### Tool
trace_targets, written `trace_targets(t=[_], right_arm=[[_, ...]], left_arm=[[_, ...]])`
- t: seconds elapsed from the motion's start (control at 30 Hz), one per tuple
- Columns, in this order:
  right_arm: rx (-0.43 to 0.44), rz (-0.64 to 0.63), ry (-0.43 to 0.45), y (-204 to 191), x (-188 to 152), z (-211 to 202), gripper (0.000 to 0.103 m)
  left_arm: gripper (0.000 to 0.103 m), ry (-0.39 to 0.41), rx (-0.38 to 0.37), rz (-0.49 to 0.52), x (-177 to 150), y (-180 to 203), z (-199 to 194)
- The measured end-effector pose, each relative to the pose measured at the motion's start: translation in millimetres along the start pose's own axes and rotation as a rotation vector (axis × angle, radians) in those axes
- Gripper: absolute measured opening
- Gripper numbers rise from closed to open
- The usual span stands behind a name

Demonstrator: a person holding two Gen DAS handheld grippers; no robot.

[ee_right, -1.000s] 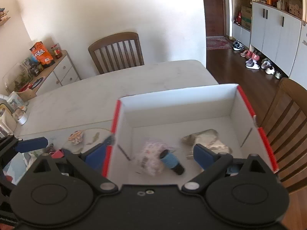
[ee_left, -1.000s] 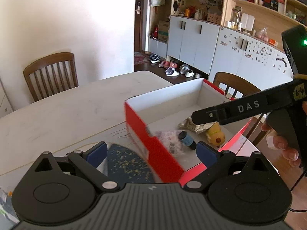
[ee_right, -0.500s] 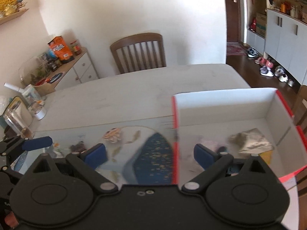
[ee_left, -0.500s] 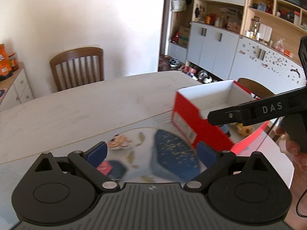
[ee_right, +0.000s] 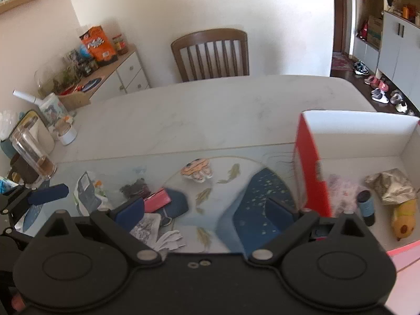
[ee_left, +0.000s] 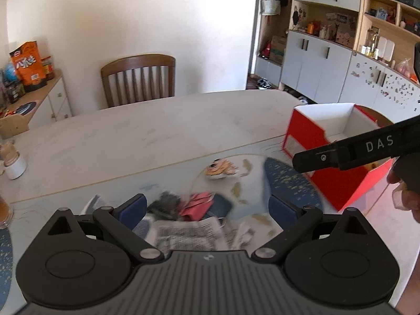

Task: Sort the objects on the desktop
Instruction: 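Move both open tools back over the items on the table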

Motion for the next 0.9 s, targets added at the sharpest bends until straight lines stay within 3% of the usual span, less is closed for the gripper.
trace_targets(t=[0.43,0.9], right_arm=[[-0.029,-0.031,-0.073,-28.0,-7.9,40.4,0.099],[-0.087,-0.056,-0.163,-48.7,-27.1,82.6,0.097]], left_arm=[[0.1,-0.041,0.082,-0.077,-25.4,-64.0,11.2],[0.1,-0.053,0.144,-0.009,-32.3,-84.2,35.4]])
Point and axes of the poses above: each gripper's, at about its wrist camera, not at the fingertips, and z roughly the way its jaws point, y to its right, x to its top, the point moved 2 cm from there along z, roughly the way its jaws point, and after that the axes turned 9 degrees about -y, right-handed, at the moved point
